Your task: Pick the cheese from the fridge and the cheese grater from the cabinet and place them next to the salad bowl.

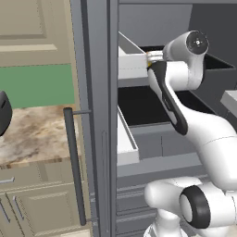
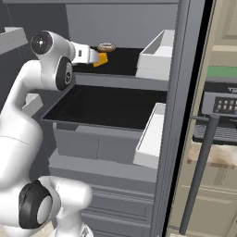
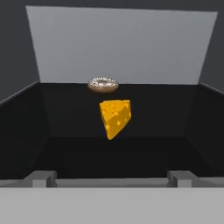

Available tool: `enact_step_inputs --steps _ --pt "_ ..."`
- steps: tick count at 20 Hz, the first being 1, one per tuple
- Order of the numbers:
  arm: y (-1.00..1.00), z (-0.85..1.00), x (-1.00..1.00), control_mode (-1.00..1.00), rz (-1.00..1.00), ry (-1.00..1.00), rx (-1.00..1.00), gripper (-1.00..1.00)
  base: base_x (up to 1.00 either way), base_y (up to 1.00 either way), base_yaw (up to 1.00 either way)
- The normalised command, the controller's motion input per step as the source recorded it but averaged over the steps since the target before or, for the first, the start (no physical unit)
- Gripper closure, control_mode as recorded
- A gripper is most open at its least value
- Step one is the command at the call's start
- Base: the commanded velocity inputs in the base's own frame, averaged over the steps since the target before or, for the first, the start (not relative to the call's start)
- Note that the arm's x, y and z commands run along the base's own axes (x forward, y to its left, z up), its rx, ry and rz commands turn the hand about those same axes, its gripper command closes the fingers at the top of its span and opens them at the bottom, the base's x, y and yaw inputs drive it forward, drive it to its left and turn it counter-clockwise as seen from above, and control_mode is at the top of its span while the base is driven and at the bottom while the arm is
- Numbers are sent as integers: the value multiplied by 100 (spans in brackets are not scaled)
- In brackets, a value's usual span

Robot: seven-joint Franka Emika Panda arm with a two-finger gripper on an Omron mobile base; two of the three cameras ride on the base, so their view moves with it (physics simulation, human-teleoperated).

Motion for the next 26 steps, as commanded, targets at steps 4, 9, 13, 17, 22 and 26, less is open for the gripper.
enact_step_inputs --steps 4,9,13,17,22,26 --pt "0 0 13 -100 0 13 0 -100 0 0 0" --pt "-1 0 3 -100 0 0 0 -100 0 0 0" --pt "-1 -1 8 -100 0 0 0 -100 0 0 0" --pt "-1 -9 16 -100 0 0 0 -100 0 0 0" --pt "0 -7 21 -100 0 0 0 -100 0 0 0" --pt "0 -14 30 -100 0 1 0 -100 0 0 0"
